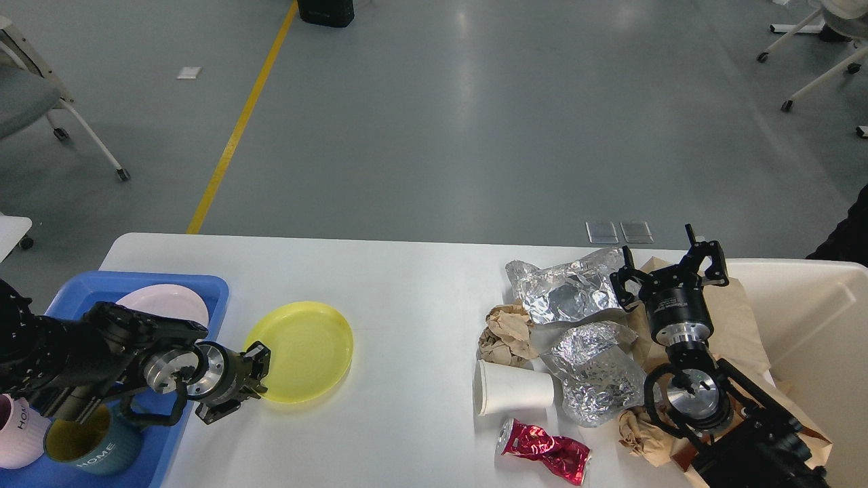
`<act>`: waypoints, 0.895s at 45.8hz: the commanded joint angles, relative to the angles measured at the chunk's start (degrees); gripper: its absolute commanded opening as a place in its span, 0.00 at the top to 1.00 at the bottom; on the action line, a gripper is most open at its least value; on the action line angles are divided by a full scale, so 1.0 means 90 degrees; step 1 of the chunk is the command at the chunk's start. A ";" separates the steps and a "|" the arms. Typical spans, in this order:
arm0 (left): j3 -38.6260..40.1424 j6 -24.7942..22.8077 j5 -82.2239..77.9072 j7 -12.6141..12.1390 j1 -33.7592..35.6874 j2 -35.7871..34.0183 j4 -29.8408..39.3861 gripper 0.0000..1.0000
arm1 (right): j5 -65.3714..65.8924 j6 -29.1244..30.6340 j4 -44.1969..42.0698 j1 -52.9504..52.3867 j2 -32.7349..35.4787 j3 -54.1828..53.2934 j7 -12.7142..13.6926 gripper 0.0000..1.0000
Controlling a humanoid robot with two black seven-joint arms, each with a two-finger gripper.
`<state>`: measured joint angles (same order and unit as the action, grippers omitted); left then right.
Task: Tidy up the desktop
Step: 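Grip the yellow plate's rim with the left gripper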
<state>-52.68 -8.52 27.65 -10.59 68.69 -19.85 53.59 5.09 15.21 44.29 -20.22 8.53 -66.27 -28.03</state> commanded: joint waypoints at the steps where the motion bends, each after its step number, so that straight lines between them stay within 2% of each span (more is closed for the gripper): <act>1: -0.0015 -0.0020 0.0004 0.0034 0.0102 -0.0099 0.0022 1.00 | 0.0000 0.0000 0.0000 0.0000 0.0000 0.0000 0.0000 0.00; 3: -0.0025 0.0000 0.0013 0.0005 0.0102 -0.0090 0.0013 0.99 | 0.0000 0.0000 0.0000 0.0000 0.0000 0.0000 0.0000 0.00; 5: -0.0035 0.0000 0.0004 0.0005 0.0102 -0.0099 0.0013 0.87 | 0.0000 0.0000 0.0000 0.0000 0.0000 0.0000 0.0000 0.00; 7: -0.0035 0.0029 0.0004 0.0005 0.0092 -0.0099 -0.0026 0.69 | 0.0000 0.0000 0.0000 0.0000 0.0000 0.0000 0.0000 0.00; 9: -0.0025 0.0039 0.0004 0.0005 0.0092 -0.0080 -0.0036 0.64 | 0.0000 0.0000 0.0000 0.0000 0.0000 0.0000 0.0000 0.00; 12: -0.0006 0.0068 0.0004 0.0005 0.0082 -0.0060 -0.0036 0.66 | 0.0000 0.0000 0.0000 0.0000 0.0000 -0.0010 0.0000 0.00; 13: 0.0014 0.0059 0.0004 0.0005 0.0073 -0.0051 -0.0027 0.71 | 0.0000 0.0000 0.0000 0.0000 0.0000 0.0000 0.0000 0.00; 16: 0.0014 -0.0039 0.0004 -0.0015 0.0073 -0.0050 -0.0026 1.00 | 0.0000 0.0000 0.0000 0.0000 0.0000 0.0000 0.0000 0.00; 41: -0.0045 -0.0029 0.0004 -0.0044 0.0150 -0.0089 0.0061 1.00 | 0.0000 0.0000 0.0000 0.0000 0.0000 0.0000 0.0000 0.00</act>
<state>-52.69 -8.56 27.69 -10.80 69.07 -20.21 53.26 5.10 15.20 44.29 -20.21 8.53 -66.27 -28.04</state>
